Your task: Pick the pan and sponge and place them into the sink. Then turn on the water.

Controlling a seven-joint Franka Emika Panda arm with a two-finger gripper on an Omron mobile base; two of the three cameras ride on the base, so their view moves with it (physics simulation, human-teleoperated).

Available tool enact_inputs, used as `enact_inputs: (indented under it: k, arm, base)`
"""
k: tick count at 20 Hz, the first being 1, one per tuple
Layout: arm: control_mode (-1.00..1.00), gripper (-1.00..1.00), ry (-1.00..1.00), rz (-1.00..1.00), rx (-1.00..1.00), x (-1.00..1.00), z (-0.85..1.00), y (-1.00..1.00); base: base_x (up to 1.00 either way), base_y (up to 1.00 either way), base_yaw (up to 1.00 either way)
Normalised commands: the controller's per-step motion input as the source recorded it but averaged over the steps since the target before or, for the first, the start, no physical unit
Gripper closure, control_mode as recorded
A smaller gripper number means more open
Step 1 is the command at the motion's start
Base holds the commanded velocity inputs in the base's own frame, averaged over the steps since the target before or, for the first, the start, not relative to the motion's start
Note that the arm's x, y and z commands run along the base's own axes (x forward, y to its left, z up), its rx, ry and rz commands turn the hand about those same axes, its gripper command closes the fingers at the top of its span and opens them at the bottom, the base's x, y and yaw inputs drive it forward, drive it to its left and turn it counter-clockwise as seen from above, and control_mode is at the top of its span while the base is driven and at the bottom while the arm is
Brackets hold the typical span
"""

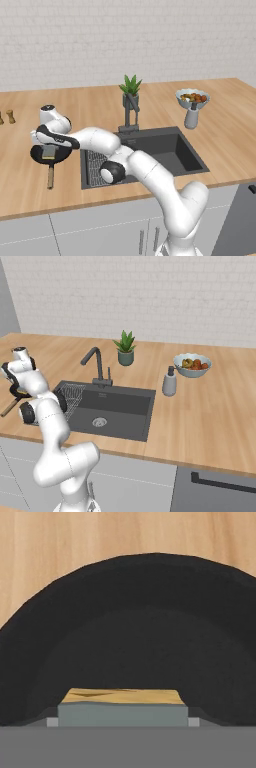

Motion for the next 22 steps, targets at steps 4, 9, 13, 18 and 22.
enact_inputs:
  k: [4,9,13,18,22]
  arm:
    - [-1.00,-1.00,0.00,0.00,0.00,0.00,-0.16,0.16]
    - [-1.00,-1.00,0.00,-0.02,0.00,0.00,0.00,0.21]
    - [-1.00,-1.00,0.00,0.00,0.00,0.00,0.16,0.03]
    - [-1.00,-1.00,-0.07,0.00,0.00,-0.04,0.51,0.03]
    - [-1.00,-1.00,-0.11,0.00,0.00,-0.76,0.80,-0.13]
  base:
    - [0.00,0.00,0.00]
    - [0.00,0.00,0.00]
    - [0.00,0.00,0.00]
    - [0.00,0.00,0.00]
    - [0.00,0.00,0.00]
